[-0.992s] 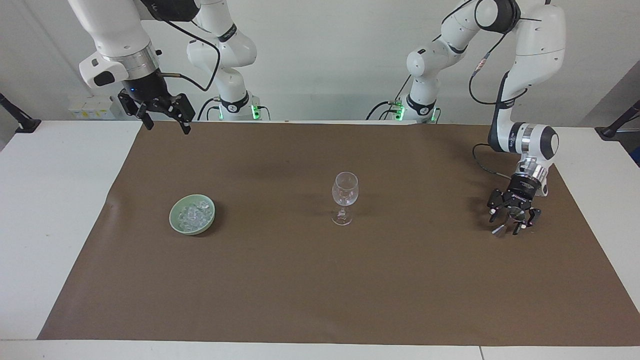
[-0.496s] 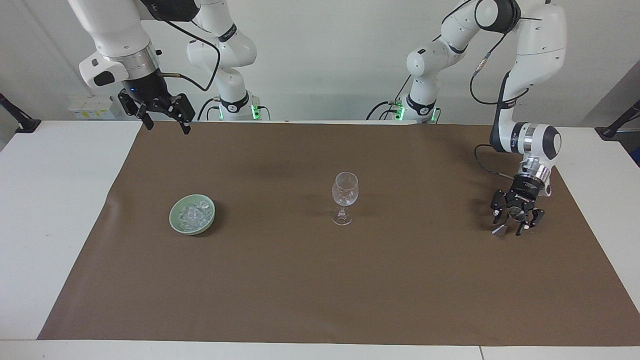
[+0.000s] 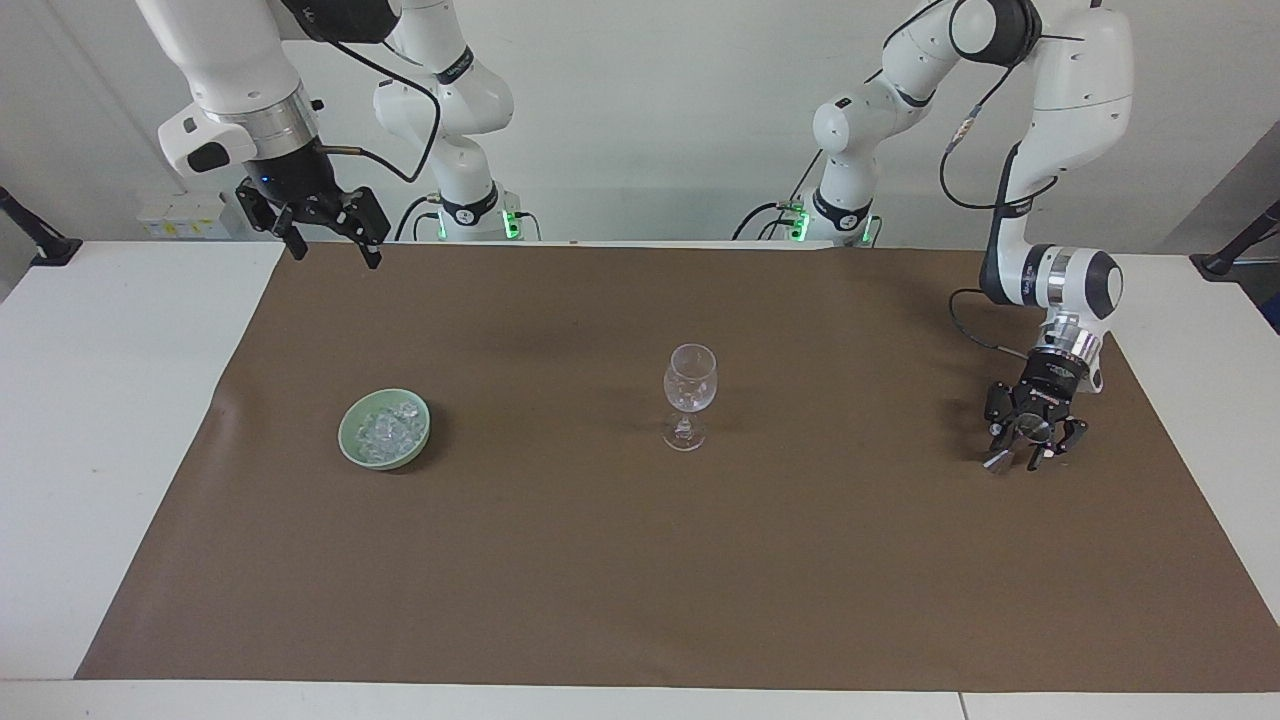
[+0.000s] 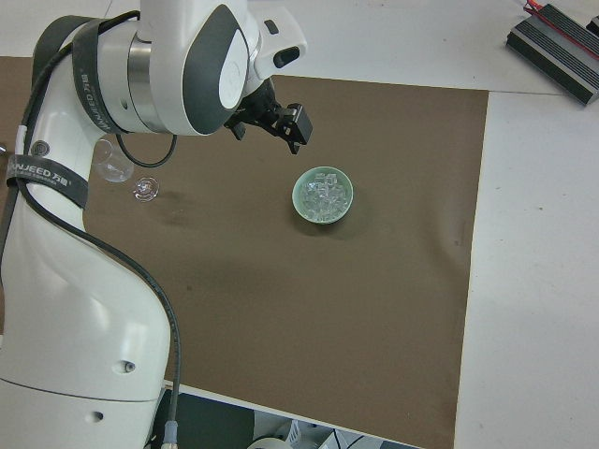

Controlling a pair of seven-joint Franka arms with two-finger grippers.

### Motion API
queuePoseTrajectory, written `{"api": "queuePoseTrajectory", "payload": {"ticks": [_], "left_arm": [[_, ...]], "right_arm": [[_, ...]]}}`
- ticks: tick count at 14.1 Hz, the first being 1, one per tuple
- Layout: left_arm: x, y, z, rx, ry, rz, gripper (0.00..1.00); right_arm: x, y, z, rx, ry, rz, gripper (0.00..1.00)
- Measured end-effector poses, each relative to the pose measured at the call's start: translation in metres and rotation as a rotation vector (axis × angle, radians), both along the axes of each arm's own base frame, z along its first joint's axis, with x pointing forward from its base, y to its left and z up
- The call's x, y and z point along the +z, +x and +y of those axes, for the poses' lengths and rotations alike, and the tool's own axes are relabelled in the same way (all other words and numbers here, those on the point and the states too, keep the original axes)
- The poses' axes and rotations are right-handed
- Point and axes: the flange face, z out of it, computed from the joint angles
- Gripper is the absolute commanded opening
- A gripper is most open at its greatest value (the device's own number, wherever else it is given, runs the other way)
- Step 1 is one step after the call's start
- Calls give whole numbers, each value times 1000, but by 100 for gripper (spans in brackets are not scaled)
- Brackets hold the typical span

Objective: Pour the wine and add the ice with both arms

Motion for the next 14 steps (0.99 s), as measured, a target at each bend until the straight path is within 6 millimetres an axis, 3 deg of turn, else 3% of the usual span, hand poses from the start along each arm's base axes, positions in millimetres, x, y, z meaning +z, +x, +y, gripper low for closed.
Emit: {"api": "queuePoseTrajectory", "payload": {"ticks": [6,8,9,11,14], "left_arm": [[-1,0,1,4,5,5,41],[-1,0,1,5,5,5,34],[-1,0,1,5,5,5,26],[-1,0,1,5,5,5,22],[-1,0,1,5,6,5,10]], "right_arm": [[0,0,0,0,0,0,100],[0,0,0,0,0,0,100],[0,0,0,0,0,0,100],[0,0,0,0,0,0,100],[0,0,0,0,0,0,100]]}}
